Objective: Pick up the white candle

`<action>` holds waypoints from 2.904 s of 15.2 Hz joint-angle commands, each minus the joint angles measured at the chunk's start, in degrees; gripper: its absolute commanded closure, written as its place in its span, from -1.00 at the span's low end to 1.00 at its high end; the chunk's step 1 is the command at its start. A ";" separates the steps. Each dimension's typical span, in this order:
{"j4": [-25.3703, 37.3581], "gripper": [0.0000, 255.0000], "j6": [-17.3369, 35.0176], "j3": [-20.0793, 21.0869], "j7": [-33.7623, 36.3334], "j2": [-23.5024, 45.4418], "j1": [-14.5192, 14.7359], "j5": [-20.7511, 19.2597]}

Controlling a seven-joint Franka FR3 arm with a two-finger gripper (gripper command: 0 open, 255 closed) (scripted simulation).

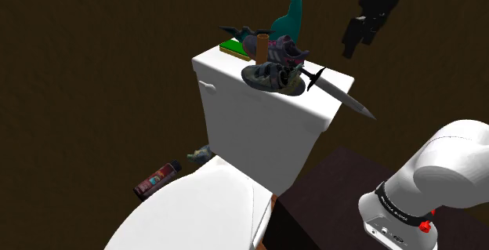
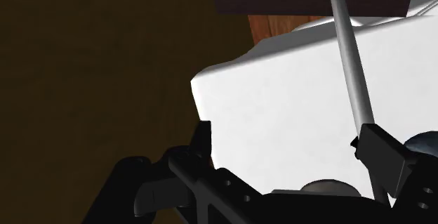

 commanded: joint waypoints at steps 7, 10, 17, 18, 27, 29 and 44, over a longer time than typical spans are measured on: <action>-12.49 -1.00 14.17 -11.00 -15.28 -5.80 9.70 14.31; -15.52 -1.00 17.02 -12.47 -17.72 -6.62 11.00 16.10; -20.01 -1.00 20.86 -12.73 -18.76 -7.13 10.77 16.09; -20.02 1.00 20.86 -12.73 -18.76 -7.14 10.77 16.09; -20.01 1.00 20.86 -12.73 -18.77 -7.13 10.77 16.09; -18.43 1.00 19.45 -12.62 -18.39 -7.01 10.84 16.09; -7.27 1.00 10.72 -12.17 -16.03 -4.92 11.53 16.19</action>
